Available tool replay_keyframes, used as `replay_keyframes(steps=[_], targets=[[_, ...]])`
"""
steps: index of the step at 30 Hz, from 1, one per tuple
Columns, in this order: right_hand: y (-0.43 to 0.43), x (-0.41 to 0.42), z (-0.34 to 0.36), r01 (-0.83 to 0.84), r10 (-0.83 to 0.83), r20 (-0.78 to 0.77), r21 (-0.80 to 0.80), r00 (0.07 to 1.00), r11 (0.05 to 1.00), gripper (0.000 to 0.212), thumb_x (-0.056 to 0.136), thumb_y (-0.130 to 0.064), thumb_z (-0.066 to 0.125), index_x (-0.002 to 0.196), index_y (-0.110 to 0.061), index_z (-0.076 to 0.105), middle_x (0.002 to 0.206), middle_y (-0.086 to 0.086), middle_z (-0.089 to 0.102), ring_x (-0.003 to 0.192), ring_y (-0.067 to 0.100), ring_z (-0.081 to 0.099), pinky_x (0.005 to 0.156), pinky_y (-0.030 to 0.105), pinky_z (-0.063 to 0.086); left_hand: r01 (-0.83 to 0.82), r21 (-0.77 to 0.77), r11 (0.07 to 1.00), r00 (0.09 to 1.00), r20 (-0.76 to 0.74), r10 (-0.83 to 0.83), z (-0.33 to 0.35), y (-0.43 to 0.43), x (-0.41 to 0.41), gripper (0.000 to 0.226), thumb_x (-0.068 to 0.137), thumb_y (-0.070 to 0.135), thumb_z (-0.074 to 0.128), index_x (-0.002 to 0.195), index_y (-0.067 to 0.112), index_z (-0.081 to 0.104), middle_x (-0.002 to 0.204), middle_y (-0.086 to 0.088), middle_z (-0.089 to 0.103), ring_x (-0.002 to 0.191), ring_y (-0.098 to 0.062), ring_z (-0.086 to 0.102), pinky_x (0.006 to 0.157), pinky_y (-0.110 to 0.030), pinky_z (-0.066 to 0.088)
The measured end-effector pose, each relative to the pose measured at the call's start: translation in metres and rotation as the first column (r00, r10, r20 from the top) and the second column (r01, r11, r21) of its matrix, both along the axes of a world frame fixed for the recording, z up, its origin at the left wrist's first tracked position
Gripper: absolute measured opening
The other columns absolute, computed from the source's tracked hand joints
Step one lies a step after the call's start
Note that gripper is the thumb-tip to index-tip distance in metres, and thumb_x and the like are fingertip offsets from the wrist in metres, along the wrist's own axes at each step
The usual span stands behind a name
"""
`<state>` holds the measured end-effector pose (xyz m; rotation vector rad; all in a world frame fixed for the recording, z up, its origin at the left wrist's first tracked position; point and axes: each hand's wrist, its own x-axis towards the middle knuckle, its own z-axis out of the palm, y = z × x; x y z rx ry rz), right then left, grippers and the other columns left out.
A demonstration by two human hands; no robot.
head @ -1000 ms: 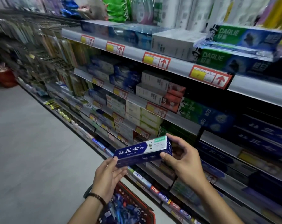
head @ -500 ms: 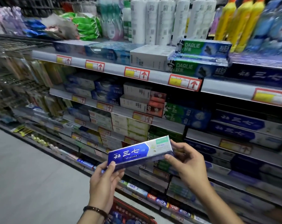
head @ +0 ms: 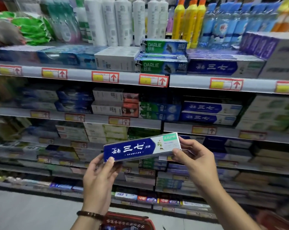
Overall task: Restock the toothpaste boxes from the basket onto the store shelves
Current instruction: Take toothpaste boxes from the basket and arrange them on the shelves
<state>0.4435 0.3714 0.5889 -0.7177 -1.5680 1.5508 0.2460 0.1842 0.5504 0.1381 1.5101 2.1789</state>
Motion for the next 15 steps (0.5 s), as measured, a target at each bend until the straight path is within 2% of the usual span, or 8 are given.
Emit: replay_keyframes(steps=[3, 7, 12, 15], targets=[[0.005, 0.023, 0.008, 0.064, -0.064, -0.012, 0.0, 0.998, 0.998, 0.03, 0.091, 0.0, 0.077, 0.117, -0.015, 0.076, 0.109, 0.0, 0.081, 0.101, 0.017, 0.078, 0.079, 0.027, 0.064, 0.061, 0.024, 0.998, 0.998, 0.003, -0.061, 0.005, 0.013, 0.013, 0.038, 0.098, 0.014, 0.067, 0.135, 0.017, 0.058, 0.122, -0.01, 0.076, 0.116, -0.029, 0.072, 0.099, -0.049, 0.054], [0.017, 0.051, 0.012, 0.133, -0.133, -0.027, -0.021, 0.991, 0.991, 0.031, 0.092, 0.0, 0.076, 0.119, -0.014, 0.075, 0.11, 0.004, 0.081, 0.099, 0.021, 0.077, 0.081, 0.031, 0.064, 0.087, 0.041, 0.995, 0.996, 0.0, -0.087, 0.016, 0.037, 0.036, 0.035, 0.098, 0.012, 0.067, 0.131, 0.018, 0.059, 0.116, -0.009, 0.078, 0.114, -0.026, 0.073, 0.097, -0.047, 0.055], [0.04, 0.091, 0.023, 0.194, -0.196, -0.047, -0.054, 0.979, 0.98, 0.029, 0.091, 0.001, 0.076, 0.116, -0.015, 0.076, 0.11, 0.002, 0.081, 0.104, 0.02, 0.077, 0.085, 0.031, 0.063, 0.08, 0.075, 0.994, 0.997, -0.008, -0.079, 0.032, 0.076, 0.071, 0.031, 0.096, 0.005, 0.067, 0.125, 0.013, 0.061, 0.107, -0.011, 0.08, 0.11, -0.027, 0.074, 0.086, -0.04, 0.063], [0.056, 0.119, 0.034, 0.228, -0.23, -0.041, -0.047, 0.972, 0.972, 0.03, 0.092, 0.001, 0.077, 0.115, -0.018, 0.077, 0.107, -0.001, 0.082, 0.104, 0.017, 0.077, 0.09, 0.035, 0.061, 0.06, 0.086, 0.995, 0.998, -0.009, -0.059, 0.042, 0.104, 0.098, 0.024, 0.095, -0.001, 0.067, 0.115, 0.011, 0.065, 0.098, -0.008, 0.081, 0.109, -0.029, 0.071, 0.08, -0.04, 0.065]])
